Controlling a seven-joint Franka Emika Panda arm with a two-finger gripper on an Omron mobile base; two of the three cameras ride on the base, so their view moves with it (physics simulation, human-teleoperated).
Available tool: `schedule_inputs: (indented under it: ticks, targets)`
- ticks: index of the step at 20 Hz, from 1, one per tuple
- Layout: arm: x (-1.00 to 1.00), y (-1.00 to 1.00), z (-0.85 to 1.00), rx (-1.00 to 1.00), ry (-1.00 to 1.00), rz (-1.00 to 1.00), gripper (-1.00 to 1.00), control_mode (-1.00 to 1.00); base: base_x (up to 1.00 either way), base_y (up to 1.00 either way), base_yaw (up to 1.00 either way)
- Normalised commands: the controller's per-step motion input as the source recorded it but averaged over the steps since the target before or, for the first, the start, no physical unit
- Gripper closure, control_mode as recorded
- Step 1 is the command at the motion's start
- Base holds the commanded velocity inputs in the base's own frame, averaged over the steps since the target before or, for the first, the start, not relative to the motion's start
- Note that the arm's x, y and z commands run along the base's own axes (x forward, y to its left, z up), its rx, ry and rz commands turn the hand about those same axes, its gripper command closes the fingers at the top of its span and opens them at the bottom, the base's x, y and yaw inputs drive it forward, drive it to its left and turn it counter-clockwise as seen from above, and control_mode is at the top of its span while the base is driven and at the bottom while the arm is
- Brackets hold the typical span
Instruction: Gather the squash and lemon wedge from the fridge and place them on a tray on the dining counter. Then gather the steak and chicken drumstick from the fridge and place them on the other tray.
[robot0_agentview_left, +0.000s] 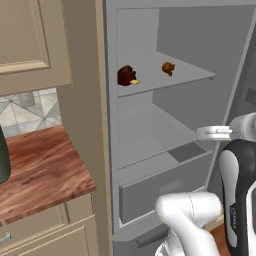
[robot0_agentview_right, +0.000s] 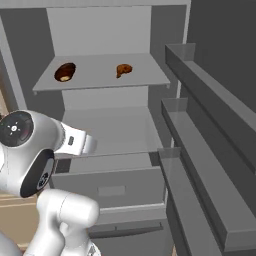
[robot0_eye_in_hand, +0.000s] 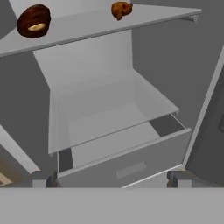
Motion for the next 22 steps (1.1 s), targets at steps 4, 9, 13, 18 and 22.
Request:
schedule_inputs:
  ticks: [4,9,13,18,22]
  targets:
    - [0.00,0.00,0.00,0.00,0.00,0.00,-1.00,1.00,0.52,0.06,-0.02]
    - [0.07,-0.01,0.56,-0.04,0.00,-0.01,-1.00,-1.00,0.05,0.00,0.00]
    - [0.37,0.00,0.99,-0.07,0.01,-0.04,-1.00,-1.00,0.00,0.00,0.00]
    - [0.43,-0.15,0.79,-0.06,0.07,-0.03,-1.00,-1.00,0.00,0.00,0.00]
    - [0.57,-0.11,0.35,-0.03,0.08,0.00,-1.00,-1.00,0.00,0.00,0.00]
